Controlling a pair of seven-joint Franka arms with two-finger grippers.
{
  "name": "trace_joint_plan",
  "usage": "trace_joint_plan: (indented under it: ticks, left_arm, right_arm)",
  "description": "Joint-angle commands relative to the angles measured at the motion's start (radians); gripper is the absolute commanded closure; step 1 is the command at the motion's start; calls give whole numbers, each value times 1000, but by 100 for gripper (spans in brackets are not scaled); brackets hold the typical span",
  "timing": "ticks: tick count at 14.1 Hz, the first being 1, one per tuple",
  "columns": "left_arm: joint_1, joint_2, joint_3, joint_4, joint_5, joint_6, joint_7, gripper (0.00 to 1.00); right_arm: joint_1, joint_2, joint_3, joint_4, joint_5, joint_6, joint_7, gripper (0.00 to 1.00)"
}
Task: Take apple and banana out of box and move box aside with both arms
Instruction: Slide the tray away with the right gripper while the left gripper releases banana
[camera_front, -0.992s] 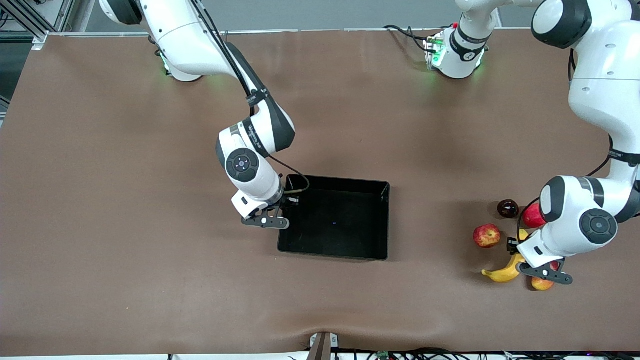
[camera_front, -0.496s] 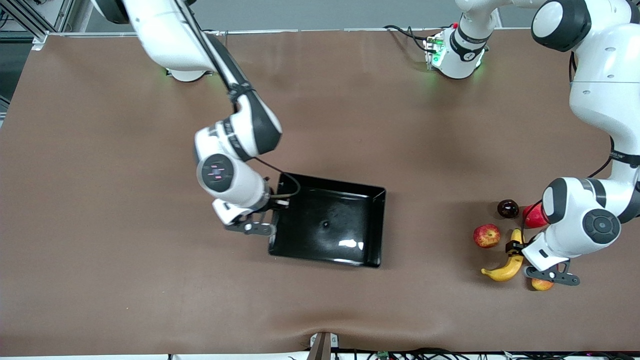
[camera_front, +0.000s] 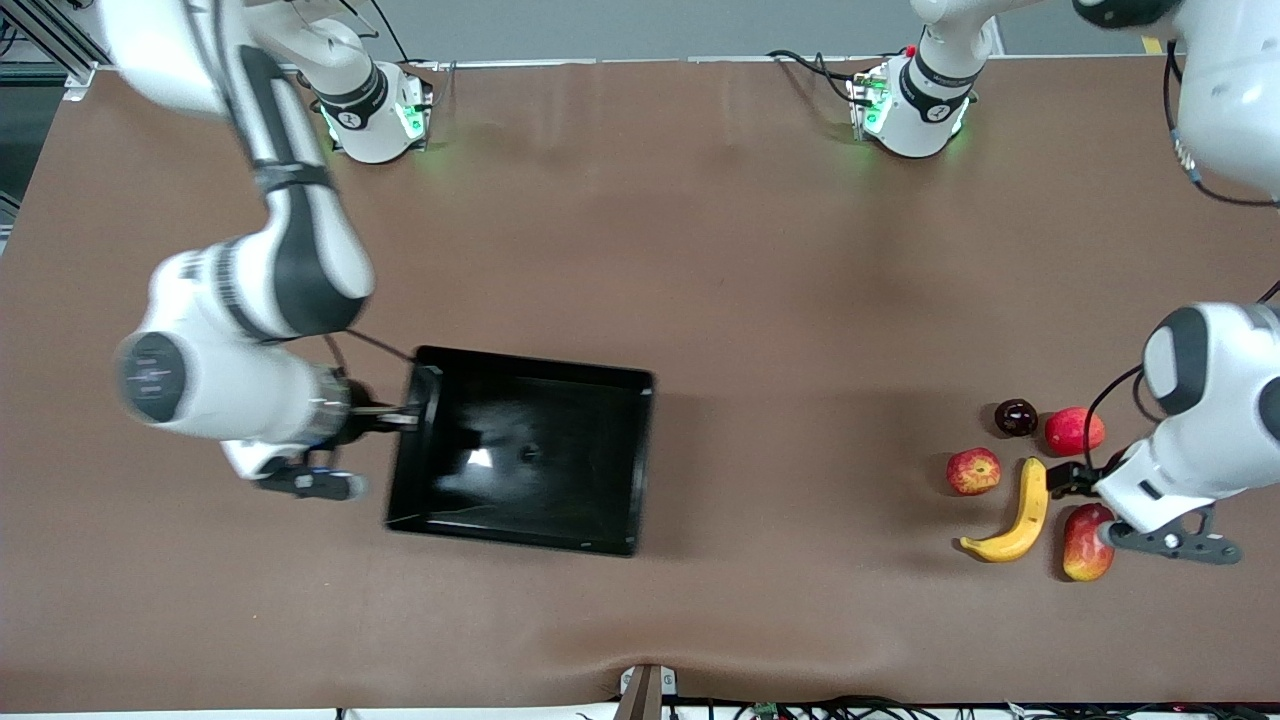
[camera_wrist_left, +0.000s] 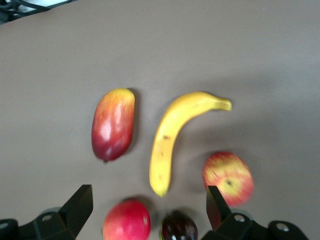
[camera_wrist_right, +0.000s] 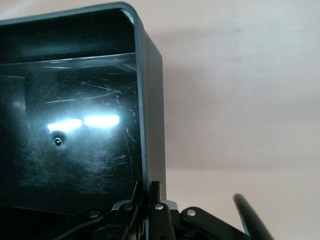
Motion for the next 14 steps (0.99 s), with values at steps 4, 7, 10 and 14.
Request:
trace_joint_plan:
  ticks: [4, 7, 10, 14]
  left_arm:
    - [-1, -216, -8, -44, -88, -253, -112, 0]
    - [-1, -288, -38, -31, -93, -296, -167, 0]
    - [10, -342, -41, -27, -105, -295, -163, 0]
    - [22, -432, -19, -22, -218, -339, -172, 0]
  right_arm:
    - [-251, -102, 20, -148, 25, -31, -350, 100]
    - [-402, -96, 20, -214, 25, -19, -582, 100]
    - [-497, -92, 17, -266, 15, 15, -699, 100]
    - [-560, -92, 18, -421, -10, 205, -768, 100]
